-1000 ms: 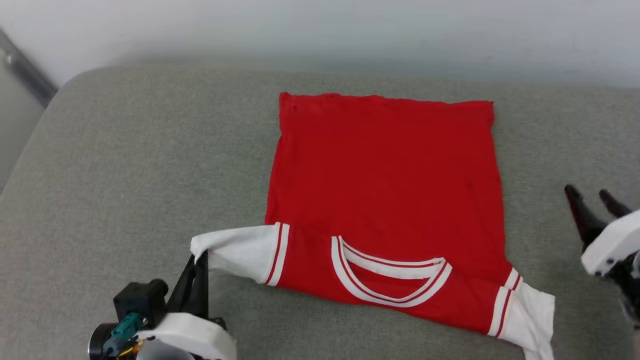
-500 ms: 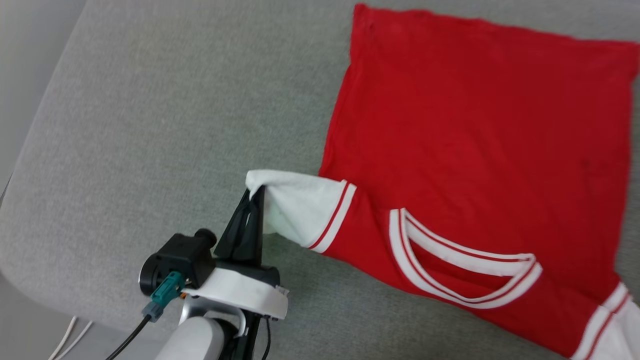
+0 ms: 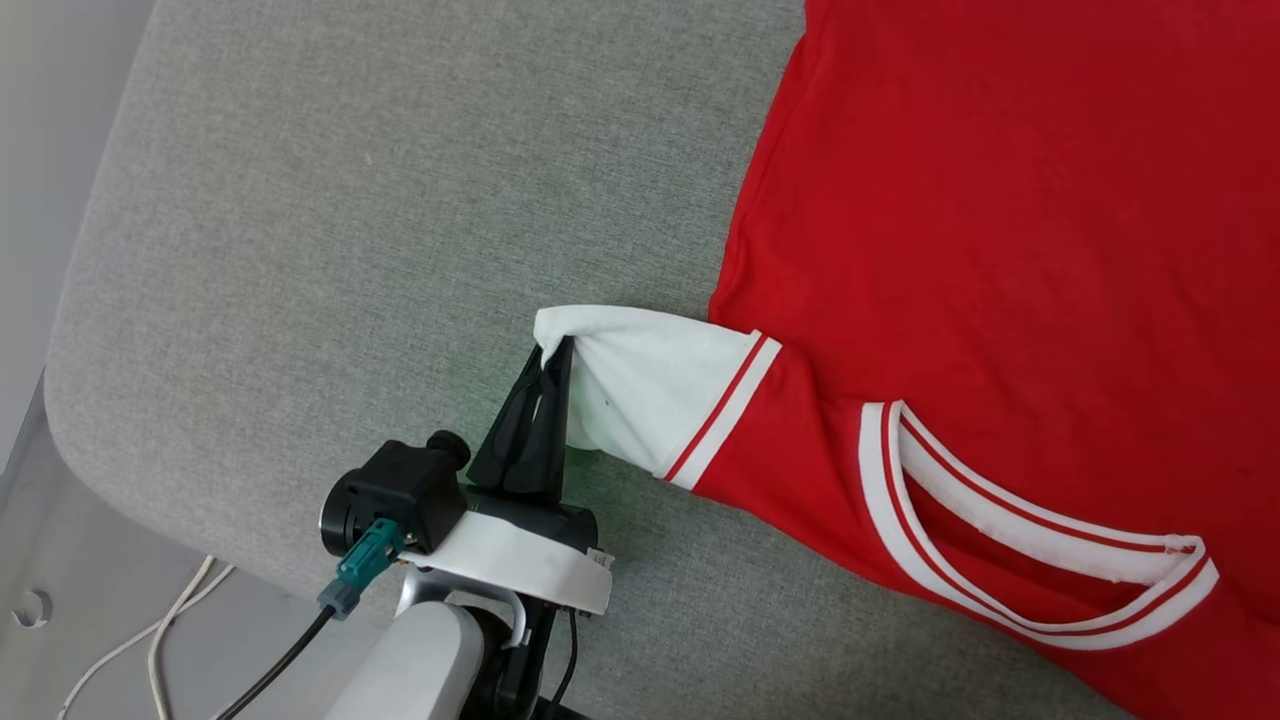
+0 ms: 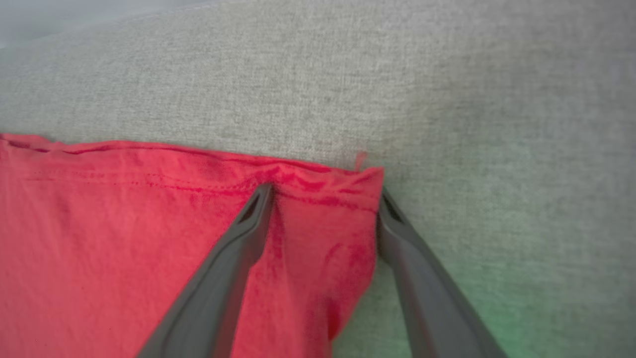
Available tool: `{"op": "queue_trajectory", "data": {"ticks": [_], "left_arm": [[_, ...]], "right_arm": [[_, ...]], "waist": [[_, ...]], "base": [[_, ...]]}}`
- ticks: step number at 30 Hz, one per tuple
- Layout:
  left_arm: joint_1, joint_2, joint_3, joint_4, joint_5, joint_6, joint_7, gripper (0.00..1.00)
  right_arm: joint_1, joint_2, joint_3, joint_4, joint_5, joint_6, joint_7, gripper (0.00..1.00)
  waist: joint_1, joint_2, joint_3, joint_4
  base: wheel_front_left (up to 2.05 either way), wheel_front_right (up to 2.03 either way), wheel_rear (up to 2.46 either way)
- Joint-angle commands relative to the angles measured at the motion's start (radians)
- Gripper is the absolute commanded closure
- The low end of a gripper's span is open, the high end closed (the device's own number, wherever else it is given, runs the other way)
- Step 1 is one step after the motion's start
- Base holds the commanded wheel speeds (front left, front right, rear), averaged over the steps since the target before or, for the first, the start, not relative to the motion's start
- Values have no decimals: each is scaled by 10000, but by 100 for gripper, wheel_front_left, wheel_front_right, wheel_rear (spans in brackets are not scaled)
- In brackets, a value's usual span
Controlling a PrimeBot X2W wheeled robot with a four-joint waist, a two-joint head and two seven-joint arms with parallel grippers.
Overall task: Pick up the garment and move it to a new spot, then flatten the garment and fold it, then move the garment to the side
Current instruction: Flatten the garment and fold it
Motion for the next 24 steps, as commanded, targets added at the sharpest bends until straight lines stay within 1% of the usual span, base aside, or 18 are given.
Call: {"op": "queue_trajectory", "data": {"ticks": [1,2,5,8,11,14,18,20,24], "left_arm": [[-105,-38,35,20,-38,-6,-64,100],[-106,-47,47,66,-22,-24,-67,100],[-65,-58,98,215,-30,-38,-110,100],[93,-18,152,376,-81,-45,-117,100],[289,92,229,542,-146,3,-105,100],[543,174,356,706,-356,12,-52,100],[938,417,627,866,-601,143,92,100],[1157,538,706,864,-658,191,154,100],[1709,834,874,817,-770,435,420,100]], "right_arm": [[1069,634,146,995,-102,-14,561,65],[1138,676,92,1040,-173,-14,663,100],[1132,683,60,820,-310,-11,508,100],[1063,462,264,492,-453,-11,245,100],[995,185,664,87,-480,-11,91,100],[1185,-164,1297,-422,-261,-11,-141,100],[2031,-462,2258,-1047,272,-11,-27,100],[2574,-680,2591,-1476,592,-12,46,100],[4066,-835,3023,-2229,1173,-11,329,100]], "waist": [[0,0,-28,11],[0,0,-83,15],[0,0,-306,-28],[0,0,-701,-161],[0,0,-1258,-400],[0,0,-1921,-717],[0,0,-2829,-1340],[0,0,-3257,-1663],[0,0,-4113,-2370]], "base": [[0,0,0],[0,0,0],[0,0,0],[0,0,0],[0,0,0],[0,0,0],[0,0,0],[0,0,0],[0,0,0]]}}
